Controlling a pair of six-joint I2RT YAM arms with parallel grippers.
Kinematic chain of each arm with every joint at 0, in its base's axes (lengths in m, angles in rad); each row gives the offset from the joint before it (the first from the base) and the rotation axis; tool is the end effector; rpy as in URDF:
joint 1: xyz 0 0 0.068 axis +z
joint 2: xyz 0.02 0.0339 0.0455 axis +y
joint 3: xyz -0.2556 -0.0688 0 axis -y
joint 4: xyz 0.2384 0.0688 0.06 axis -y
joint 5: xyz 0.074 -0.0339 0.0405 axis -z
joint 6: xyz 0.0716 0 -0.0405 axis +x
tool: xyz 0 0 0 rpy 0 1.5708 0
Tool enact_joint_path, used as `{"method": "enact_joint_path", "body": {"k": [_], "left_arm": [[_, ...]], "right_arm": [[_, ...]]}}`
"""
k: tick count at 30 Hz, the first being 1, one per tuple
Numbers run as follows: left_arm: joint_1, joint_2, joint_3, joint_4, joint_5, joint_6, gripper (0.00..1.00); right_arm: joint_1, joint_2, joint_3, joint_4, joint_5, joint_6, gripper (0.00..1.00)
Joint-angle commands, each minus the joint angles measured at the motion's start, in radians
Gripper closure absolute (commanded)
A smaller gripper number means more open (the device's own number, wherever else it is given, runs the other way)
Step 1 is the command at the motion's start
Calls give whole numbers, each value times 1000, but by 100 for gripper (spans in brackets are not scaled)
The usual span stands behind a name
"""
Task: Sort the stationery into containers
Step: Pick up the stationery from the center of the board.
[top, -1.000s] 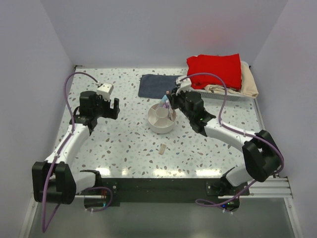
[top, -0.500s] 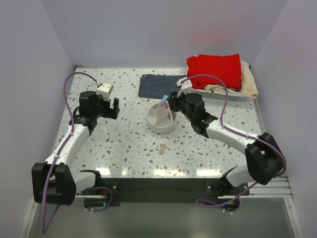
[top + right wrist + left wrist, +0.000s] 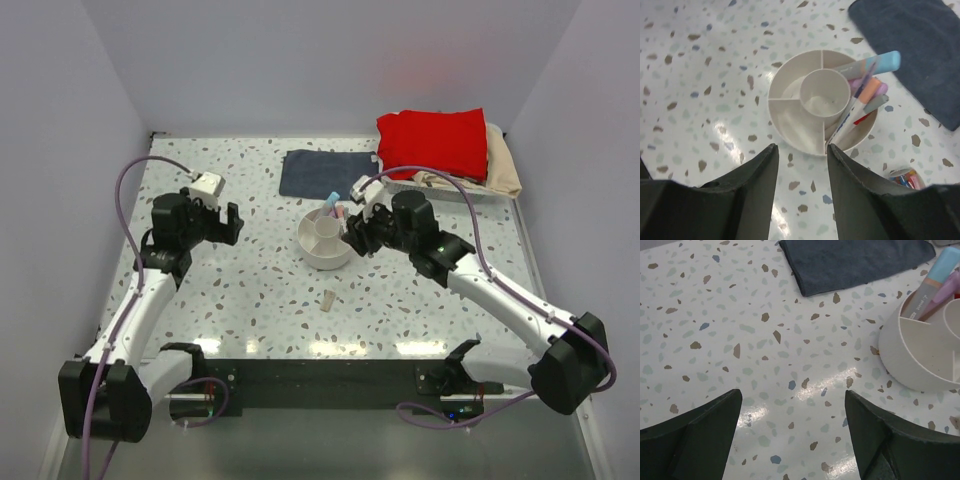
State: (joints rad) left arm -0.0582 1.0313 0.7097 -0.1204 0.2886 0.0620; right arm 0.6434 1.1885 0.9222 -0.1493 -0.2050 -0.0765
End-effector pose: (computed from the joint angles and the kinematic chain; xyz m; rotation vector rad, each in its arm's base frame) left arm 0.2611 -0.0356 0.2534 0.3032 1.9818 -0.2877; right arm 0.2331 0.1930 0.2876 -0.8373 1.8407 0.5670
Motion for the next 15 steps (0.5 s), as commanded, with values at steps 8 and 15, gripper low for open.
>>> {"method": "enact_joint_path", "body": {"k": [8,15], "left_arm": [[9,-103,-72,2,230,-24,11],[9,-83,-61,-54,262,19,0]], "right_arm": [[10,-95,98,-597,-342,-777,44],[130,64,98,-691,-366,-1195,38]]}}
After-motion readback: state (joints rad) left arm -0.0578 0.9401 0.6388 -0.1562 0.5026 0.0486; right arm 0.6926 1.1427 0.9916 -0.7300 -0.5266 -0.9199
